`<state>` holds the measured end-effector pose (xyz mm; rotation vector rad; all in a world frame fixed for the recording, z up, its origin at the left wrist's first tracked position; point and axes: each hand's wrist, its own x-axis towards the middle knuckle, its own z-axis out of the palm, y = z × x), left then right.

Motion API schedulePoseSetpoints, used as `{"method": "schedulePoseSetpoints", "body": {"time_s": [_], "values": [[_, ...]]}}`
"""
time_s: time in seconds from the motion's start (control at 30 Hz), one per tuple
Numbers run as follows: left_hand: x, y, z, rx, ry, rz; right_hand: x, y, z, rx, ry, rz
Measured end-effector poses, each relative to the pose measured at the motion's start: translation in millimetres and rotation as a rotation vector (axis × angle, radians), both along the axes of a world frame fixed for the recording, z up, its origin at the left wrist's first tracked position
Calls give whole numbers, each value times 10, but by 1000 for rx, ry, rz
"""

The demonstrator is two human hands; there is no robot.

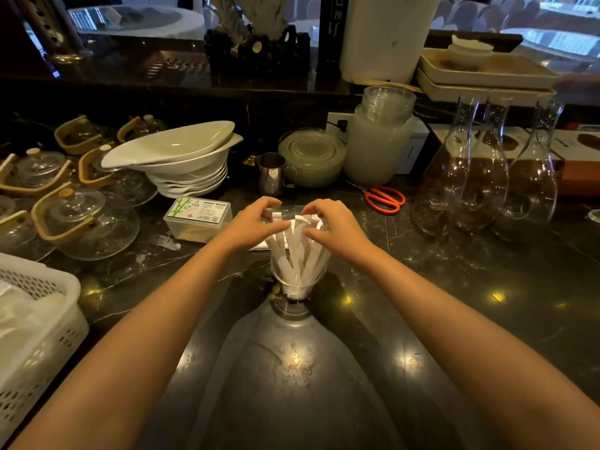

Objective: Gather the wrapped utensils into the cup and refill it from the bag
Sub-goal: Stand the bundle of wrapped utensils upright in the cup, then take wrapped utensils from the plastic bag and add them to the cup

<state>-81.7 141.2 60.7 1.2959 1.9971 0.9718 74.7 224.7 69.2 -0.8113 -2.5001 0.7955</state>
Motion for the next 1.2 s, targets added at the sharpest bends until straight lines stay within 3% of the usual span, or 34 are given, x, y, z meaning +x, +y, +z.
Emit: {"method": "schedulePoseSetpoints", "body": {"time_s": [0.17,0.3,0.5,0.67,0.77,1.0,1.2], "values": [[-132,76,126,57,-45,15,-89,112,173,-60,23,-17],[-270,211,141,92,-100,138,-216,337,317,-249,11,-84],[-388,422,-168,-223,-142,198,-333,752,106,-525,-179,-225],[-408,484,-465,-366,-203,323,-317,902,-339,-721,-307,-369],[-450,528,-572,-469,-135,429,-340,945,-506,-729,-297,-435],[-480,621,-698,-502,-121,478,-429,917,-733,-660,-346,-503],[-474,614,-718,-460,-267,457,-420,923,-801,-688,-337,-565]]}}
